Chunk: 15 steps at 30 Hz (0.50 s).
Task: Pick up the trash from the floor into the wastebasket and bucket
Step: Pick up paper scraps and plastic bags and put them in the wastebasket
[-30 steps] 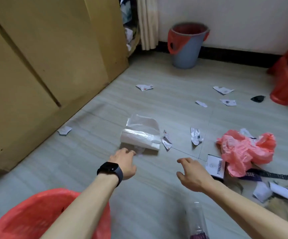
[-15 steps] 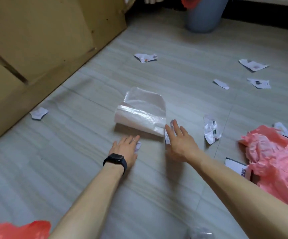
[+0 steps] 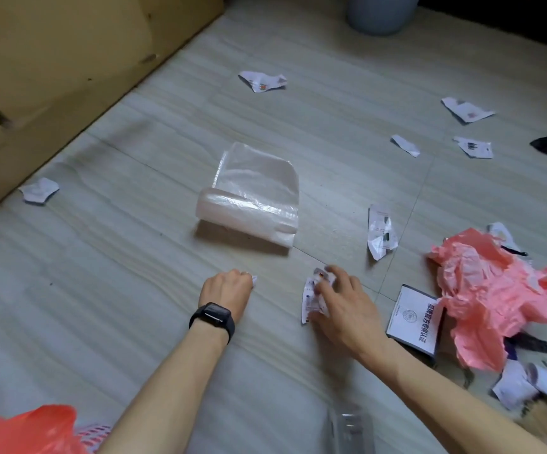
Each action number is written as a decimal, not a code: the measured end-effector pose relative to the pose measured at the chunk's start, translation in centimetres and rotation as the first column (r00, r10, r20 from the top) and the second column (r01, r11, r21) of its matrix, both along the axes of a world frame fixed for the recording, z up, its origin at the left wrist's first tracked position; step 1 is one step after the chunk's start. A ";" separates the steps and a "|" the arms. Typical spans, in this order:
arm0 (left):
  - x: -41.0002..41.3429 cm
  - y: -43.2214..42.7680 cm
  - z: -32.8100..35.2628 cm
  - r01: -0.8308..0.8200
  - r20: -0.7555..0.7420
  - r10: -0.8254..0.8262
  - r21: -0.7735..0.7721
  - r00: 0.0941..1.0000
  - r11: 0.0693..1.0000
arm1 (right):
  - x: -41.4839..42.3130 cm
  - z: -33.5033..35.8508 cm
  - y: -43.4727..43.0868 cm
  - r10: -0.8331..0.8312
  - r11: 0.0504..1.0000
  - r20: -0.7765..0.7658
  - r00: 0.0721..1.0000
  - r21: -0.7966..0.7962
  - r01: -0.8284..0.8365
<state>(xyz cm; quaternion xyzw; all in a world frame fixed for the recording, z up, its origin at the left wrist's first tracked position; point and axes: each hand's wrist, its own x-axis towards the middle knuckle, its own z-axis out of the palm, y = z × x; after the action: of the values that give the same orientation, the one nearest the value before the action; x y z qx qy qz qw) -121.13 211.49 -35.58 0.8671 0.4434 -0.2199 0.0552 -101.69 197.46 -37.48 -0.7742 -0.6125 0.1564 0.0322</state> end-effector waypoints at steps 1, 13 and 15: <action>-0.3 0.0 0.0 -0.008 -0.004 0.008 0.001 1.000 1.000 | -0.1 0.2 0.4 -0.037 0.998 -0.059 0.998 -0.059 0.034; 0.1 0.0 1.3 -0.033 0.014 0.033 0.007 0.999 0.999 | 5.1 1.8 2.3 -0.376 0.911 -0.441 0.815 -0.018 0.411; 0.2 0.0 1.1 -0.040 0.016 0.039 0.020 0.999 0.999 | 8.2 3.2 4.2 -0.527 0.758 -0.546 0.651 0.044 0.650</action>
<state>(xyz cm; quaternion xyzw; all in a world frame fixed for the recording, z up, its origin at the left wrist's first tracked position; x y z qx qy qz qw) -120.96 211.51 -34.49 0.8605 0.4622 -0.2073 0.0543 -93.44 201.70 -34.27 -0.8530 -0.3091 0.2588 0.3314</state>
